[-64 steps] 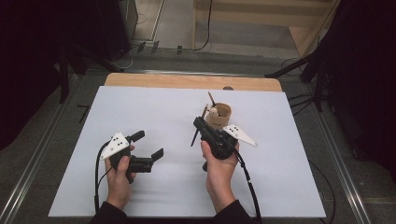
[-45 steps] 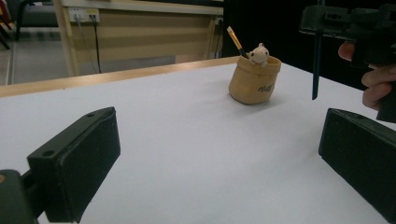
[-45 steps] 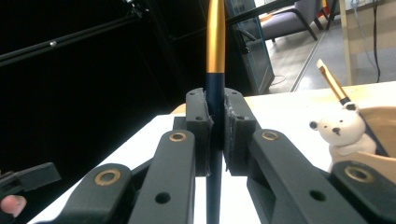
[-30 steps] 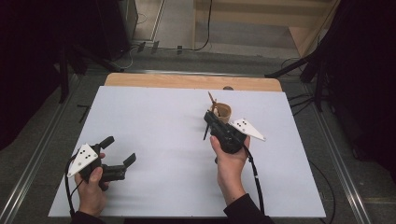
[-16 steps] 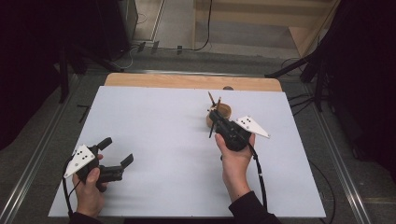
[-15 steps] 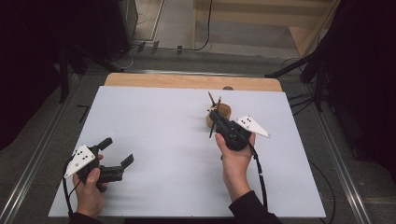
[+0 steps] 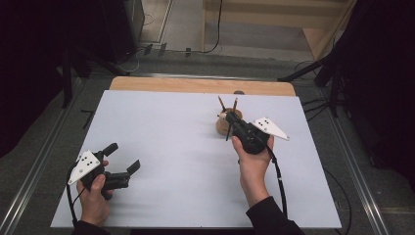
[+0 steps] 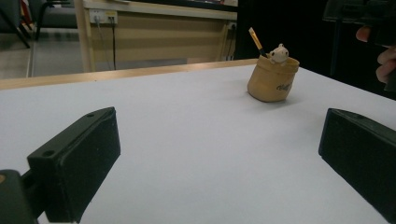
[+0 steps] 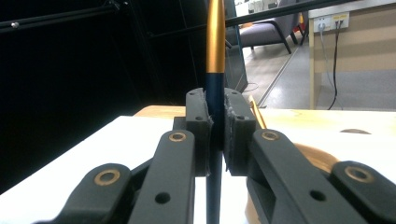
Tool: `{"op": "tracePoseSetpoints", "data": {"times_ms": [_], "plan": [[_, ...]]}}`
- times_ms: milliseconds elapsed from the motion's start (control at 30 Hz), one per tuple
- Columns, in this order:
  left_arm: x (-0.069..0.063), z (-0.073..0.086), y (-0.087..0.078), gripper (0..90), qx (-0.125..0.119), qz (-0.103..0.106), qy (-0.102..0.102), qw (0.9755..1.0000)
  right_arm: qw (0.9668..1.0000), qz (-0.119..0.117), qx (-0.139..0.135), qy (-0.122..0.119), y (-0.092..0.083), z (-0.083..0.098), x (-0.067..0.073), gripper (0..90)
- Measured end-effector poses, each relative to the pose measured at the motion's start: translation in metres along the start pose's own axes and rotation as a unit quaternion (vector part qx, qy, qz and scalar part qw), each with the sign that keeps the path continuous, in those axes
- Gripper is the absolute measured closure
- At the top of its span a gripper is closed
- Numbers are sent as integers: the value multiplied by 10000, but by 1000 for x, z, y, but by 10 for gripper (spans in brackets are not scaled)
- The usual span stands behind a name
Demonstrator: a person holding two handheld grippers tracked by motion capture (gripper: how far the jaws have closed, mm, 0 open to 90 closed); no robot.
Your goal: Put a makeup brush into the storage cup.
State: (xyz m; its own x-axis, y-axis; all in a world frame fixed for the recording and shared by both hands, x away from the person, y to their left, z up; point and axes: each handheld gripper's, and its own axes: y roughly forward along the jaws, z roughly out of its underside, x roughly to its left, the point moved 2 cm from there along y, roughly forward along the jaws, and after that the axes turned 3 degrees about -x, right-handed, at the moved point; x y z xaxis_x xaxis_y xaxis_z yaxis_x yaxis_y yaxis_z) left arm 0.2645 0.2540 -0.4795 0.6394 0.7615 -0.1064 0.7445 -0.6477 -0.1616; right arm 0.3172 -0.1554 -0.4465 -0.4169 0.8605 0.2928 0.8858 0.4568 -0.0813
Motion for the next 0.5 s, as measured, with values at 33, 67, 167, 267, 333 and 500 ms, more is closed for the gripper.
{"op": "tracePoseSetpoints", "data": {"times_ms": [33, 67, 167, 267, 333, 500], "plan": [[0, 0, 0, 0, 5, 9, 12, 10000, 10000, -5, -10, 5, 0, -1, -1, 841], [0, 0, -1, 0, 2, 13, 19, 10000, 10000, -17, -22, -13, 0, -2, -2, 840], [0, 0, -3, 0, -8, 13, -5, 10000, 10000, -21, -60, 4, 0, -4, -3, 841], [1, 0, -5, 0, -17, -19, -21, 10000, 10000, -33, -66, -14, 0, -5, -4, 841], [2, 0, -6, 0, -21, -42, -28, 10000, 10000, -51, -70, -17, 0, -5, -4, 841], [2, 1, -6, 0, -11, -46, -35, 10000, 10000, -49, -79, -32, 2, -7, -5, 841]]}}
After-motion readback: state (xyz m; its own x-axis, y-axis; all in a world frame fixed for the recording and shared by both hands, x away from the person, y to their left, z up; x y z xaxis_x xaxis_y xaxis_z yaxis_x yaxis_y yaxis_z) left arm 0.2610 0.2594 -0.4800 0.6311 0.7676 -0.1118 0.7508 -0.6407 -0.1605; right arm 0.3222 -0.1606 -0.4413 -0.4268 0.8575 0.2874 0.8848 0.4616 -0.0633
